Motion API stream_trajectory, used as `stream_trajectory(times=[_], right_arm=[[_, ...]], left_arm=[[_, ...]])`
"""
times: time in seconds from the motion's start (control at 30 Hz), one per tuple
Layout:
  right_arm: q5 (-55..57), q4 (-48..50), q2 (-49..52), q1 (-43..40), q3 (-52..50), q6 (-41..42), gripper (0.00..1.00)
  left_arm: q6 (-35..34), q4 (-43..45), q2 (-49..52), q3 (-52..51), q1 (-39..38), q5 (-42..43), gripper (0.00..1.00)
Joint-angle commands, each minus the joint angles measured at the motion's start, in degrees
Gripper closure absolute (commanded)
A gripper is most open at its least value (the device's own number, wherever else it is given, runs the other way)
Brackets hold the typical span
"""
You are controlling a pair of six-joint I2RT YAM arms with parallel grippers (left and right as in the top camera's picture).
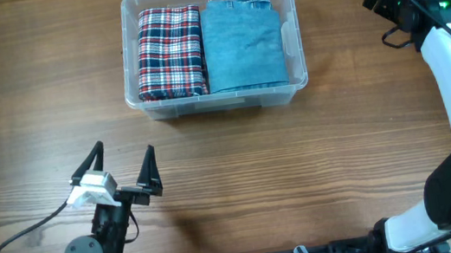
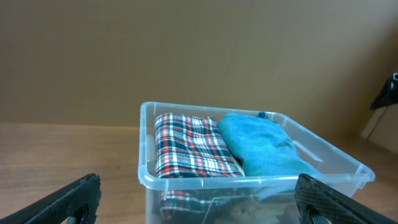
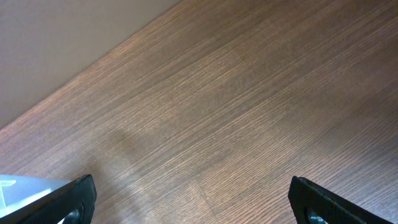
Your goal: Pack container
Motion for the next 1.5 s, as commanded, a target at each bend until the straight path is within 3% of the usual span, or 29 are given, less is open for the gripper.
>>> stream_trajectory(times=[0.0, 0.23, 0.47, 1.47], right_arm=[[-0.33, 0.11, 0.96, 0.13, -0.22, 0.44, 0.0], [-0.31, 0.13, 0.96, 0.13, -0.22, 0.44, 0.0], [-0.31, 0.11, 0.96, 0.13, -0.22, 0.42, 0.0], [-0.31, 0.11, 0.96, 0.13, -0.22, 0.42, 0.0]], left_arm=[[0.48, 4.13, -0.7, -2.69, 0.46, 1.07, 0.0], [2.01, 4.66, -0.7, -3.26, 0.48, 0.55, 0.0], [1.99, -5.88, -0.7, -3.26, 0.48, 0.61, 0.0], [1.99, -5.75, -0.68, -3.26, 0.48, 0.61, 0.0]])
